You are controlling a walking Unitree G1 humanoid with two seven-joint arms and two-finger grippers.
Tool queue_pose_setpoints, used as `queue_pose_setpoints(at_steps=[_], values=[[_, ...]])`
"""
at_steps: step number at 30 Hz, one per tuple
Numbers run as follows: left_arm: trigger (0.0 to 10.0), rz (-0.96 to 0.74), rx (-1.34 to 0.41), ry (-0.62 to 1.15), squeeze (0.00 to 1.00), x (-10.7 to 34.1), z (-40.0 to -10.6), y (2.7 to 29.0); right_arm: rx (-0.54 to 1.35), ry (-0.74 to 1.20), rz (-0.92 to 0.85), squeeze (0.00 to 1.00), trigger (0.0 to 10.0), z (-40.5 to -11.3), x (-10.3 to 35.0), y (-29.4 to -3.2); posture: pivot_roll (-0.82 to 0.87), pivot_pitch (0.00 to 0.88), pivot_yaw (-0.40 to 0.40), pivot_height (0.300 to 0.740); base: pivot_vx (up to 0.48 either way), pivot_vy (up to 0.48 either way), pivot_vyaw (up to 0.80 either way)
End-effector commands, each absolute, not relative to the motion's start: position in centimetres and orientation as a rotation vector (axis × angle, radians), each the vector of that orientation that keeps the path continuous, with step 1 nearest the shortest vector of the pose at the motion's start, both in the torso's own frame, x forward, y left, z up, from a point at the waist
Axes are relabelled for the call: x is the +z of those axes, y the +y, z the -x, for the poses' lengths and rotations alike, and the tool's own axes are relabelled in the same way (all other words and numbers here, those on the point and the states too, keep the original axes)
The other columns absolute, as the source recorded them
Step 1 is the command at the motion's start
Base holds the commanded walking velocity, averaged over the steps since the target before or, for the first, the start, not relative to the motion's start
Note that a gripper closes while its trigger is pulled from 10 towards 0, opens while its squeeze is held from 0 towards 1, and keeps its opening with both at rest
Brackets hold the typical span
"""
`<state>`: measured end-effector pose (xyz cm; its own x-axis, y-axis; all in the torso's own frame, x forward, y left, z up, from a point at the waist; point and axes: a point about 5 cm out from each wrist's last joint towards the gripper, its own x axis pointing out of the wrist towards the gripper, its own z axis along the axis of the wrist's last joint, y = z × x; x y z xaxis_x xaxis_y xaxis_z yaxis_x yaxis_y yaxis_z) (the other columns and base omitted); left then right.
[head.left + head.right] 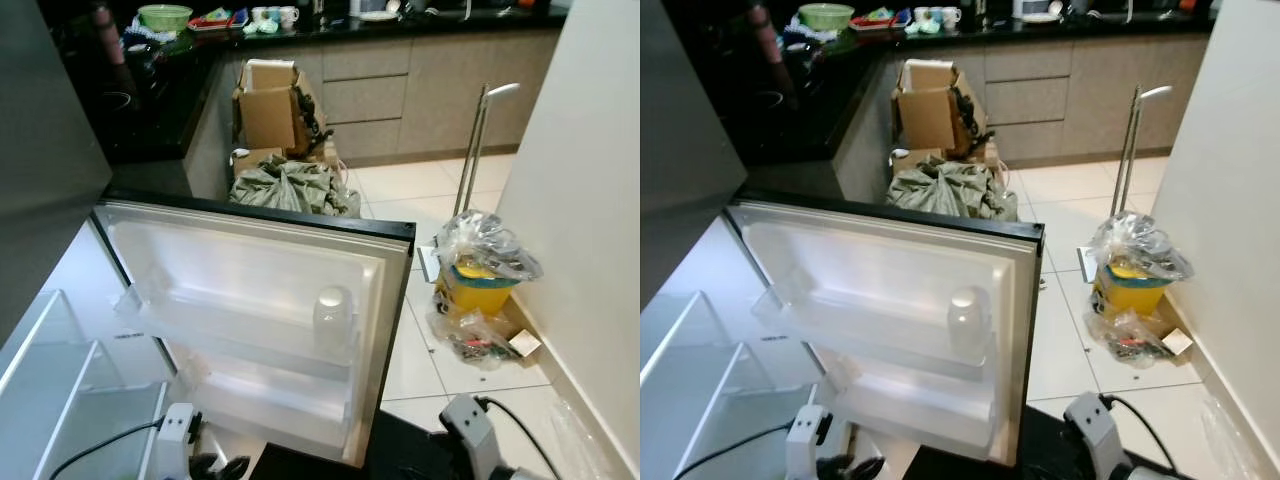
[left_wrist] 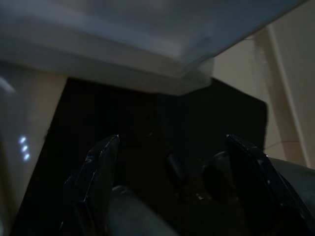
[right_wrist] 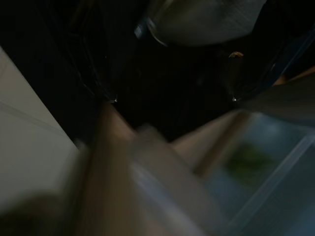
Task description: Restocking fridge
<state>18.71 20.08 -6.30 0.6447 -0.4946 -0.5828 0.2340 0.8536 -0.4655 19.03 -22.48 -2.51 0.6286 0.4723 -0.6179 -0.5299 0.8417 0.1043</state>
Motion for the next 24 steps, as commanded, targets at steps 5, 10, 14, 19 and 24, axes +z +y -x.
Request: queue_pose_setpoints(at_steps=[5, 10, 14, 19, 24], values=[[10.0, 0.376, -0.300, 0.866, 0.00, -7.6, -17.0, 20.3, 0.358, 0.790, 0.104, 0.00, 10.0, -17.6, -5.4, -23.3, -0.15, 0.005, 0.056, 0.740, 0.000, 0.000, 0.00], [10.0, 0.372, -0.164, 0.924, 0.00, -8.5, -15.6, 20.8, 0.205, 0.931, 0.064, 0.00, 10.0, -15.0, -8.0, -23.0, -0.14, 0.003, 0.059, 0.740, 0.000, 0.000, 0.00], [10.0, 0.335, -0.094, 0.947, 0.00, -8.8, -15.1, 21.0, 0.120, 1.021, 0.059, 0.00, 10.0, -13.3, -9.2, -22.7, -0.12, 0.001, 0.056, 0.740, 0.000, 0.000, 0.00], [10.0, 0.339, -0.051, 0.942, 0.00, -8.9, -15.2, 21.0, 0.085, 1.065, 0.041, 0.00, 10.0, -12.4, -9.8, -22.2, -0.11, 0.000, 0.046, 0.740, 0.000, 0.000, 0.00], [10.0, 0.314, -0.056, 0.960, 0.00, -9.1, -15.2, 20.4, 0.117, 1.118, 0.104, 0.00, 10.0, -11.9, -10.2, -21.7, -0.10, 0.000, 0.040, 0.740, 0.000, 0.000, 0.00]])
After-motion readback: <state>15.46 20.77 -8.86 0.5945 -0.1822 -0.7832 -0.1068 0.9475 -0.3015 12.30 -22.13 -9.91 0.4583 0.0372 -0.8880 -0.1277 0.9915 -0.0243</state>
